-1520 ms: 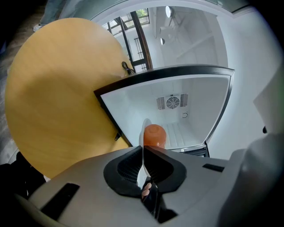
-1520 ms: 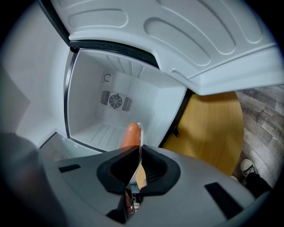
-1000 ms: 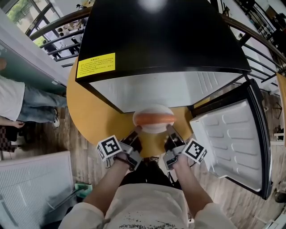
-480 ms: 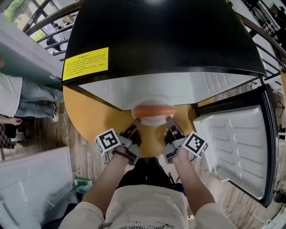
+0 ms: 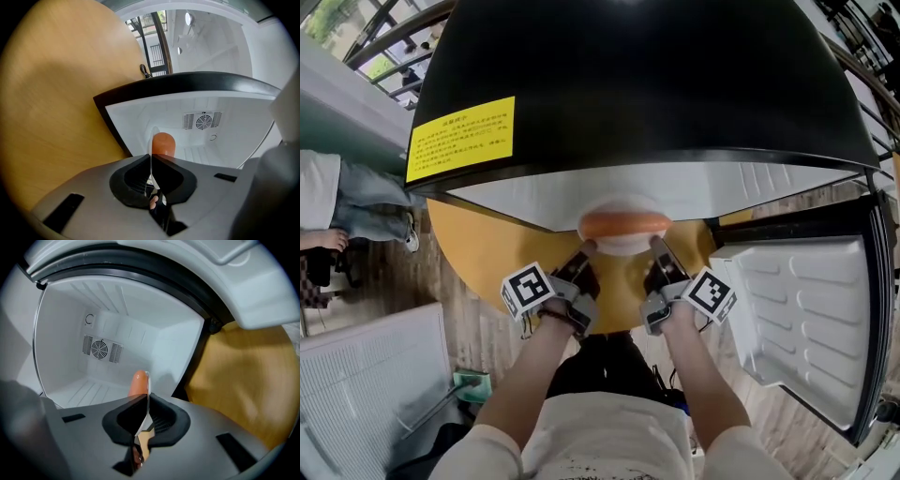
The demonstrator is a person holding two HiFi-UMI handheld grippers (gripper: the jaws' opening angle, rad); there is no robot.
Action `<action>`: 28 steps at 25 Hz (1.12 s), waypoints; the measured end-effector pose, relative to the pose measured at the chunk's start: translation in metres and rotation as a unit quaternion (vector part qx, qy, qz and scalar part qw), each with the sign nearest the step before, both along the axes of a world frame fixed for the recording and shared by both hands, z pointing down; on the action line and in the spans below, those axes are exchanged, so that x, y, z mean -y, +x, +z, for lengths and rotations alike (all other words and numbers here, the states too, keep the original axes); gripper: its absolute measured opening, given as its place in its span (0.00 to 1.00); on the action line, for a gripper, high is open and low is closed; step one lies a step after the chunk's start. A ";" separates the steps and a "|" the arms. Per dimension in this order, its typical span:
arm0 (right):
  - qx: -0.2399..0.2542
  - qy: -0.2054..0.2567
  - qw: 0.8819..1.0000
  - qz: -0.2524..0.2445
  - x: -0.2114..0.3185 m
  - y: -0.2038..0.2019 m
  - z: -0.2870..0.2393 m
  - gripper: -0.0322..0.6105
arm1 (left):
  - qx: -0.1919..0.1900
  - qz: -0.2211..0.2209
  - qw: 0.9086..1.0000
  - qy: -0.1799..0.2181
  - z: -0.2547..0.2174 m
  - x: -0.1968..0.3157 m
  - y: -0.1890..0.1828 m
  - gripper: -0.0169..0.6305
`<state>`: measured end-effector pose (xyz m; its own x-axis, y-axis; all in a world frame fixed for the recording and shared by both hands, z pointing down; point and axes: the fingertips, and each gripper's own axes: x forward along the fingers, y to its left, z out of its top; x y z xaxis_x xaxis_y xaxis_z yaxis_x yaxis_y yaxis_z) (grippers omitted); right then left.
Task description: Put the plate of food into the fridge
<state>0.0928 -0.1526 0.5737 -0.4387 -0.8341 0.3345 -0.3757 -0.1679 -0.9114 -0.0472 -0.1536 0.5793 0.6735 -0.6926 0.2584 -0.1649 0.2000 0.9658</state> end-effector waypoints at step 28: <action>-0.002 0.000 0.999 0.033 0.044 0.001 0.024 0.11 | 0.000 -0.061 0.998 -0.006 0.026 0.040 -0.003 0.07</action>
<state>0.0938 -0.1966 0.5978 -0.3818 -0.8609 0.3364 -0.3666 -0.1931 -0.9101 -0.0500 -0.1934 0.6056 0.5844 -0.7663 0.2672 -0.1391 0.2298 0.9632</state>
